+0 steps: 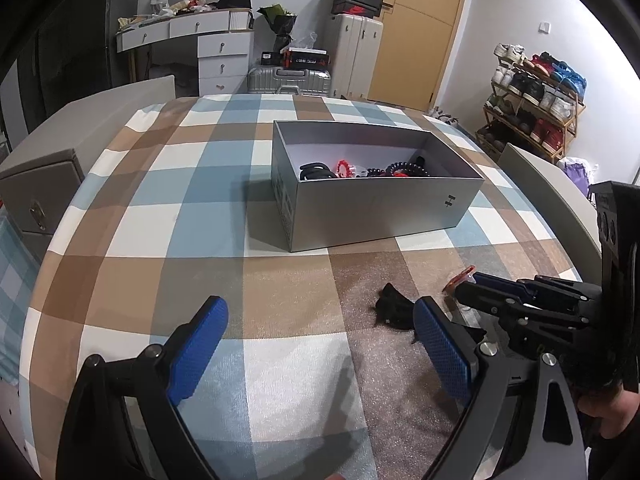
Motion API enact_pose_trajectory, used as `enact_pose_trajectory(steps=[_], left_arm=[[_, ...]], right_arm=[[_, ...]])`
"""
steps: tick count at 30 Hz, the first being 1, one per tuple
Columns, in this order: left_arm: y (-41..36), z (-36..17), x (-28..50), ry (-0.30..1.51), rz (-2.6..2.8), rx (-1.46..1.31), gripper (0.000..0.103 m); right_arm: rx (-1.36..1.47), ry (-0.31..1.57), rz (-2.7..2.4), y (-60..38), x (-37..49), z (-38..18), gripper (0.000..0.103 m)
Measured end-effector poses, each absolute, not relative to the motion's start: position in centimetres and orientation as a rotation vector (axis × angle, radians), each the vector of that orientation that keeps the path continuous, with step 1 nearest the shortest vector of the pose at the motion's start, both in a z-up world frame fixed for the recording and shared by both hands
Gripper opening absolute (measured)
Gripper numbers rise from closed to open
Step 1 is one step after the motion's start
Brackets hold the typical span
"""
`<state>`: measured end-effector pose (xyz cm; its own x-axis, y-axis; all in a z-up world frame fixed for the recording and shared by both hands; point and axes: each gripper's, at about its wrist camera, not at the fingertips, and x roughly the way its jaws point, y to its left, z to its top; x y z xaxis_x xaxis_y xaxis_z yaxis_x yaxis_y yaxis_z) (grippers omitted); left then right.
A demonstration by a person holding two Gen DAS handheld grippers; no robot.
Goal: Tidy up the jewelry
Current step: 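Lower the right gripper onto the second clear red-topped ring and grasp it, then grasp the black curved hair clip with the left gripper while the right holds the ring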
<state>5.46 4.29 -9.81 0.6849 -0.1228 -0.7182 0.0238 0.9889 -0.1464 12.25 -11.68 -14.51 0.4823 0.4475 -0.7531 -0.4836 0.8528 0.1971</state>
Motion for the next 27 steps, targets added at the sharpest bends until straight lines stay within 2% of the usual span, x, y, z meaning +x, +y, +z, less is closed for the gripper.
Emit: enact_pose_trajectory(steps=[18,27], left_arm=[[4.7,-10.0,5.3,0.867,-0.136,-0.196,0.091],[1.1,-10.5,6.3,0.941,-0.250,-0.175,0.091]], right_arm=[[0.048,0.838,0.612,-12.7,11.2,-13.2,0.018],[0.085,0.784,0.594,-15.4,9.8,-12.3,0.018]])
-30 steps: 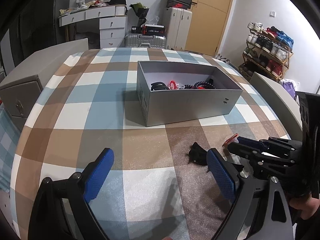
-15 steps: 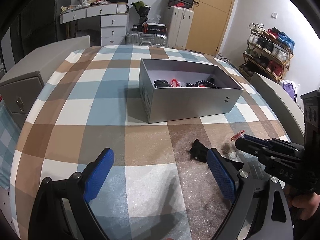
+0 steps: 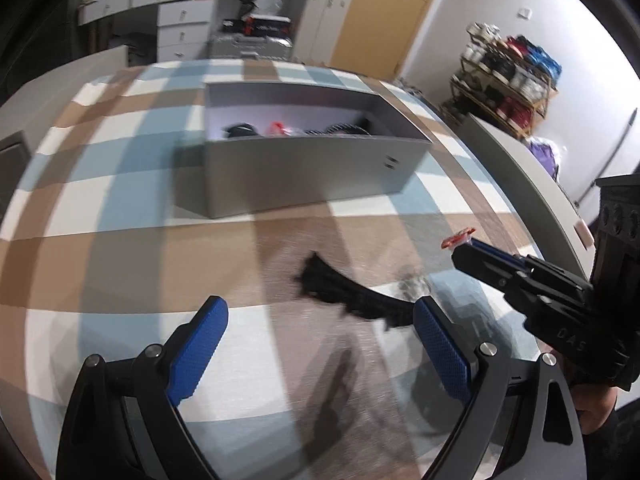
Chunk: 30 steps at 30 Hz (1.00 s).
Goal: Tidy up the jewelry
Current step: 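Grasp the black curved hair clip with the left gripper while the right holds the ring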
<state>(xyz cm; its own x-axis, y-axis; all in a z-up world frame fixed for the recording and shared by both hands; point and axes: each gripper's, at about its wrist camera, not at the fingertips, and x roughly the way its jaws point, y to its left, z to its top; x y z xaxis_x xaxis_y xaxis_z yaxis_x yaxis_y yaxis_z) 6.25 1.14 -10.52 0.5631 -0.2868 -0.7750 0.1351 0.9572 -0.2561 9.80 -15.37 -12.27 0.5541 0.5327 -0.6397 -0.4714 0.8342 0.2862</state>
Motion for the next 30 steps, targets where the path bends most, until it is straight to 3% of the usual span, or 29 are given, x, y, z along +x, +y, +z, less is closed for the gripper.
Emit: enact_pose_trajectory(steps=[14,15,23,30], left_arm=[[-3.1,-12.0,8.7,1.042,-0.139,0.032,0.089],[-3.4,-12.0,8.6,1.039,-0.147,0.051,0.086],[-4.6,-11.4,6.9,1.024,-0.231,0.147,0.030],[-4.2,-10.8,6.4,0.983,-0.314,0.179,0.021]], right_arm=[[0.146,0.742,0.574,-19.2,8.1,-11.5,0.018],[0.150,0.742,0.575,-19.3,8.0,-11.5,0.018],[0.160,0.737,0.581,-19.8,7.7,-11.5,0.018],[0.140,0.712,0.589,-19.5,7.1,-11.0,0.018]])
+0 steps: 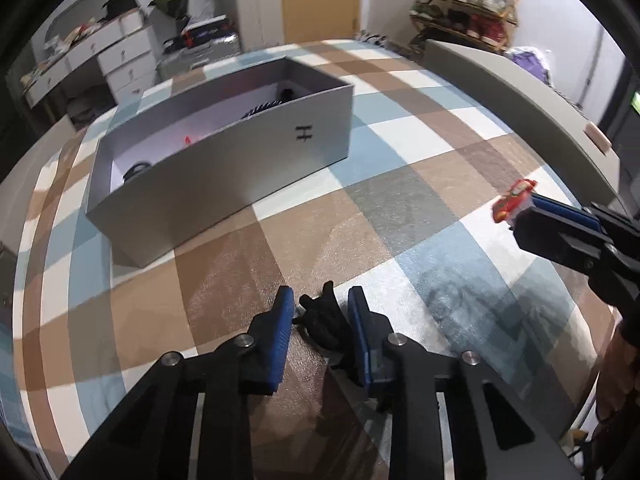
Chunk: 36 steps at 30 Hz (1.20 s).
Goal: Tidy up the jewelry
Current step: 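Grasp the black curved hair clip with the left gripper while the right holds the ring, then carry the curved clip and ring over the box and lower them inside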
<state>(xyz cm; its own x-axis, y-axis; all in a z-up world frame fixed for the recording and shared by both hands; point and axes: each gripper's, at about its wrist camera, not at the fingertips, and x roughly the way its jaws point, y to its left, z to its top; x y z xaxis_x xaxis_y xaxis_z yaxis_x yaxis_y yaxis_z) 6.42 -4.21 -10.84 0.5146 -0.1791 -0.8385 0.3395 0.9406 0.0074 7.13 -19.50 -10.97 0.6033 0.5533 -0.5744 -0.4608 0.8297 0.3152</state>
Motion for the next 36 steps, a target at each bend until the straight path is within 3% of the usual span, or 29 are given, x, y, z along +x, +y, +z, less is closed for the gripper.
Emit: enact_pose_trajectory(steps=[26,31,36], left_arm=[[-4.0,-7.7,6.1,0.888,-0.316,0.187,0.020],[-3.1,-7.4,6.2,0.875,-0.302,0.166,0.020],[-1.9,-6.8,6.1,0.846,-0.297,0.145,0.020]], right_arm=[[0.146,0.706,0.605,-19.0,6.5,-10.4,0.017],[0.136,0.721,0.628,-18.1,6.9,-10.6,0.009],[0.127,0.776,0.622,-17.7,8.0,-11.6,0.012]])
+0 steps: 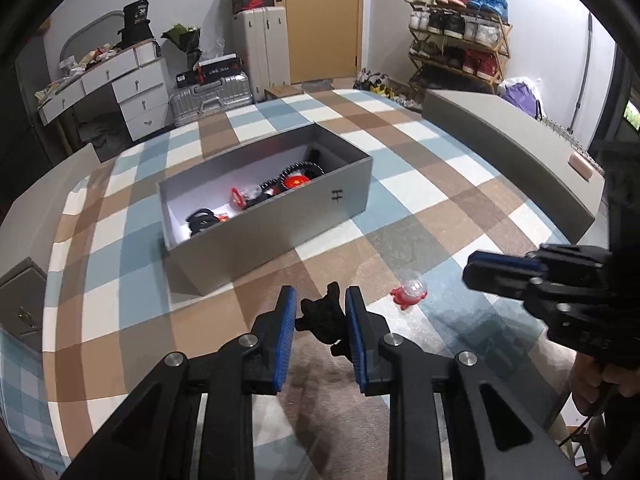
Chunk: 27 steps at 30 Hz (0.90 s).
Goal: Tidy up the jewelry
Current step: 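Carry the curved clip and ring over the box and lower them inside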
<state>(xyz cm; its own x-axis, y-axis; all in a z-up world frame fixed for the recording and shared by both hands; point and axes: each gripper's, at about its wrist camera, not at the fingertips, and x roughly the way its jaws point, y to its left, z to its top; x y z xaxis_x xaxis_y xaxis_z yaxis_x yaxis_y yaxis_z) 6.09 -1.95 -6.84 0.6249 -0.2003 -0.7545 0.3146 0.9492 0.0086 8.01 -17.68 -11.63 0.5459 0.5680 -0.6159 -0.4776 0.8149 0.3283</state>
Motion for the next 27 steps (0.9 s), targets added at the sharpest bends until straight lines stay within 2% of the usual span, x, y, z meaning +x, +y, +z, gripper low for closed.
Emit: enact_pose_trajectory(steps=[3,10,11,15,17,19,27], left_arm=[[-1.3,-6.4,6.1,0.832,-0.285,0.126,0.020],[-0.4,-6.2,6.0,0.813,-0.285,0.107,0.020],[-0.4,-6.1,6.0,0.810,-0.286,0.106,0.020],[0.1,-5.8,6.3,0.801,-0.289,0.092,0.020],[0.4,-5.6,6.4,0.795,-0.288,0.086,0.020],[0.6,-5.3,6.5,0.787,-0.287,0.082,0.020],[1.5,-4.1,7.8,0.768,-0.270,0.050,0.020]], right_arm=[[0.136,0.828,0.622,-17.6,9.0,-12.6,0.015],[0.033,0.851,0.618,-15.3,9.4,-13.3,0.039],[0.027,0.848,0.622,-15.0,9.4,-13.2,0.040],[-0.025,0.873,0.602,-13.7,9.9,-13.9,0.040],[-0.035,0.901,0.591,-13.4,10.3,-14.4,0.036],[-0.029,0.897,0.580,-13.6,10.4,-14.4,0.018],[0.027,0.823,0.601,-14.5,10.1,-12.5,0.017]])
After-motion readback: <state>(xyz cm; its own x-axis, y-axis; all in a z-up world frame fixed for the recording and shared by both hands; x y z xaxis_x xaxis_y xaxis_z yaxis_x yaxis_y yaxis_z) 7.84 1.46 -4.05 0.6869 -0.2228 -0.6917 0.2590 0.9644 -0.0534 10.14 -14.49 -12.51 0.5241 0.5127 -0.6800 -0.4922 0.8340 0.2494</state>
